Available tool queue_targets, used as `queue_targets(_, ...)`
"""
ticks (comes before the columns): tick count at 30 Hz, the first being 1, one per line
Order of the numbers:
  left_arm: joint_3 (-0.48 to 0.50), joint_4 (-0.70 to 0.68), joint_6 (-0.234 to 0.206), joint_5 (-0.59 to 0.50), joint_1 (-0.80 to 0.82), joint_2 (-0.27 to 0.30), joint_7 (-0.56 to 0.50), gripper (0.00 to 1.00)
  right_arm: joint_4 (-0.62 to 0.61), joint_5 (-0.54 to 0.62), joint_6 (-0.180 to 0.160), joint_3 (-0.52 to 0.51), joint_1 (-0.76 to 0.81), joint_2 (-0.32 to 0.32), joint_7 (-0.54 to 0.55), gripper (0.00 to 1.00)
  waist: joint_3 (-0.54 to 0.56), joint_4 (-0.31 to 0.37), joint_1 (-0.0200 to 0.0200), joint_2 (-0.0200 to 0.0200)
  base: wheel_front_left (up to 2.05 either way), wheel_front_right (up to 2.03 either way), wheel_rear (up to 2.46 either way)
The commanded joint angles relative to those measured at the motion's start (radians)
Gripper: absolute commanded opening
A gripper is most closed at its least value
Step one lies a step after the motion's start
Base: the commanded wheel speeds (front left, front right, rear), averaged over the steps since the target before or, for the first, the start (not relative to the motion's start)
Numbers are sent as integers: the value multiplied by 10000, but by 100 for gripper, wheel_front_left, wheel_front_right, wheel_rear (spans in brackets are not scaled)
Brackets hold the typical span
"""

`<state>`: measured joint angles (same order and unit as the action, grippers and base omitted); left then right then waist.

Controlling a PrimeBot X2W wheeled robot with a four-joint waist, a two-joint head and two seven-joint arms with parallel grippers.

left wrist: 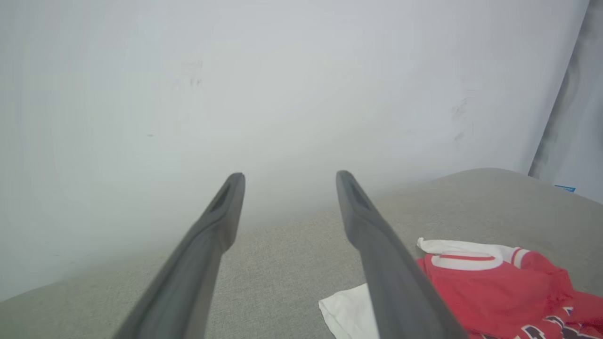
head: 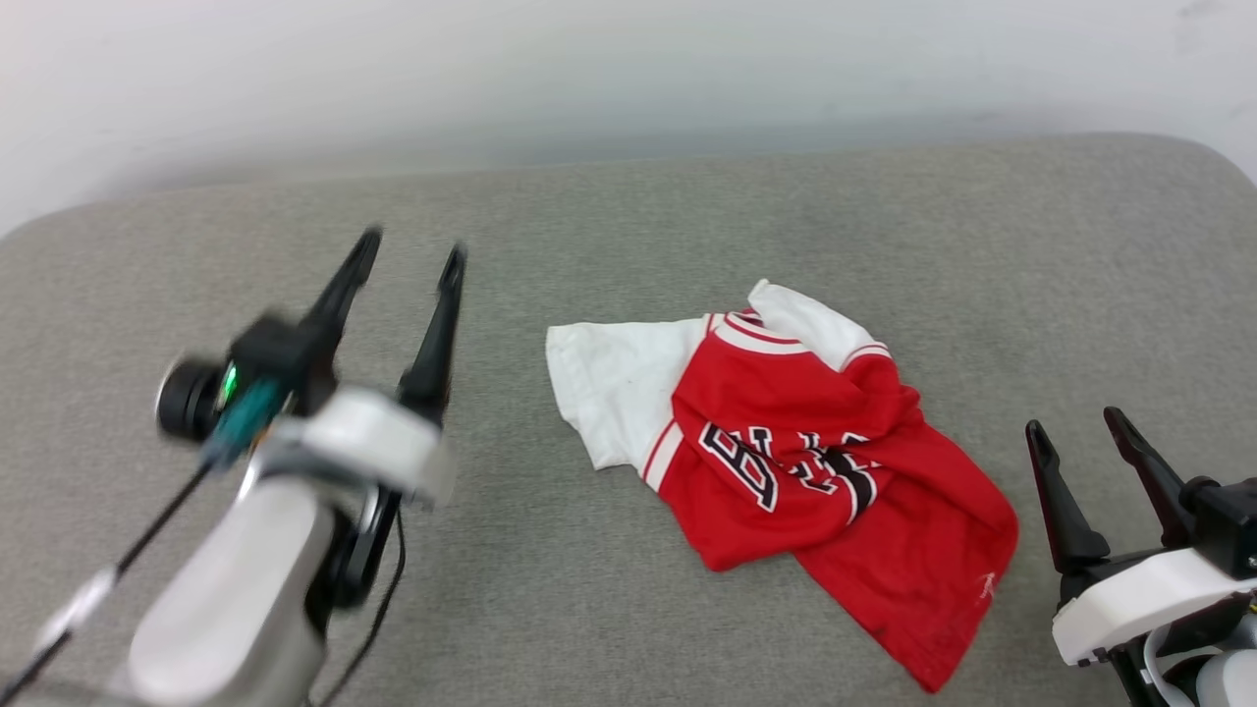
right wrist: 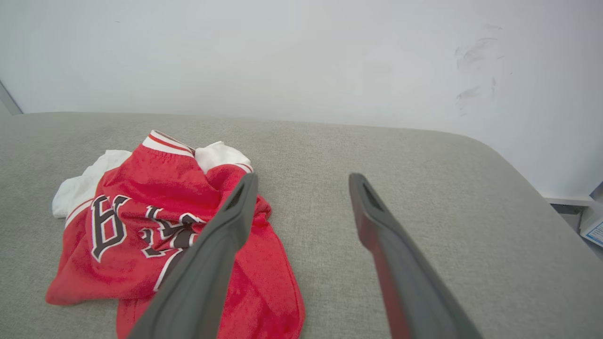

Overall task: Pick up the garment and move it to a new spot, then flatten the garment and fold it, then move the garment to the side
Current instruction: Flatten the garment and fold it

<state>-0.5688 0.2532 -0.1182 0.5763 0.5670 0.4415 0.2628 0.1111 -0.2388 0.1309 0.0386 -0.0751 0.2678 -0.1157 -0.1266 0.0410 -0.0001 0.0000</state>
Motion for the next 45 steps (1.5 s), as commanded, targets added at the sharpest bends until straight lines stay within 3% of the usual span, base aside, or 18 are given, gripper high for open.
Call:
queue_targets(1,306,-493,-153,-139,-688,46,23,100,-98,44,-3,-32,123,67,44,100,84,-185,1,0,0,0,0)
queue_targets(7,1713,-2214,-355,-841,-3359,-212,25,100,-359,66,-3,-101,309,151,246,100,-39,-598,1,0,0,0,0)
queue_targets(14,2456,-3086,68,-1920,-4662,-1358,26,100,-554,-37,-3,-265,289,203,667,100,-270,-1100,1,0,0,0,0)
queue_targets(17,2676,-3120,394,-2234,-4730,-1668,26,100,-738,-158,-3,-136,-93,589,1349,100,-490,-1296,1,0,0,0,0)
queue_targets(20,2853,-3099,681,-2508,-4555,-1901,26,100,-909,-451,-3,192,-703,1254,2656,100,-810,-1511,1,0,0,0,0)
queue_targets(25,3228,-2868,1015,-2642,-4293,-2426,26,100,-944,-2053,-8,743,-2318,2374,5804,100,-1433,-2015,1,0,0,0,0)
queue_targets(29,3364,-2745,1359,-2842,-4126,-2851,26,100,-572,-3003,-3,1254,-3752,3251,8202,100,-1952,-2544,1,0,0,0,0)
queue_targets(33,3469,-2674,1642,-3066,-3935,-3232,27,100,134,-3412,-3,1781,-4929,3782,9908,100,-2394,-3112,1,0,0,0,0)
queue_targets(40,3589,-2532,1941,-3301,-3766,-3666,27,100,1656,-3065,-3,2526,-6017,4190,10203,100,-2893,-3940,1,0,0,0,0)
queue_targets(45,3670,-2460,2056,-3368,-3858,-3799,27,100,2524,-3160,-3,3205,-5854,4285,10057,100,-2999,-4243,1,0,0,0,0)
